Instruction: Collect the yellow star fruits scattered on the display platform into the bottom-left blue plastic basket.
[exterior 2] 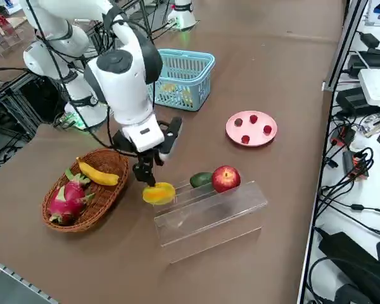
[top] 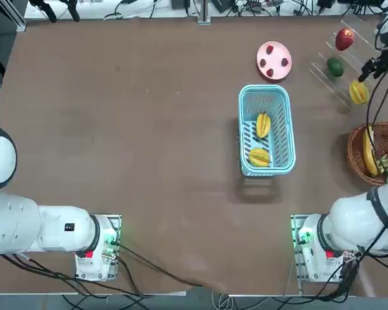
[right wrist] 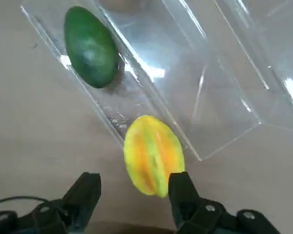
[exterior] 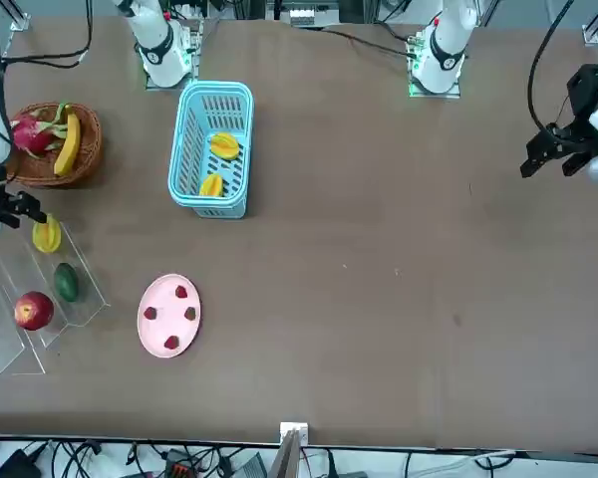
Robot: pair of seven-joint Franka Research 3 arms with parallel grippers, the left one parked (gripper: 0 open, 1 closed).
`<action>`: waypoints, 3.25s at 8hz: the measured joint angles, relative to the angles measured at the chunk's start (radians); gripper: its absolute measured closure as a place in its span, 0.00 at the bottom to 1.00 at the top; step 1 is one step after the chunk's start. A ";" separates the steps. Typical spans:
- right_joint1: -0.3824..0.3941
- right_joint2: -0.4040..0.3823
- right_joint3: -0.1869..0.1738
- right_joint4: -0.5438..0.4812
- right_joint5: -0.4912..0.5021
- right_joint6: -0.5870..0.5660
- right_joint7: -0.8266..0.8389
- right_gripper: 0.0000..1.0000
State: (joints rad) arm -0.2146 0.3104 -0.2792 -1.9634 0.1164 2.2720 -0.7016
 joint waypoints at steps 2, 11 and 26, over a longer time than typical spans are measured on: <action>-0.009 0.032 0.000 0.002 0.048 0.029 -0.058 0.17; -0.016 0.100 0.003 0.007 0.051 0.088 -0.066 0.30; 0.107 -0.140 0.027 0.055 0.092 -0.236 0.221 0.80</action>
State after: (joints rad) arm -0.1074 0.1703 -0.2520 -1.9087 0.2081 2.0360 -0.4803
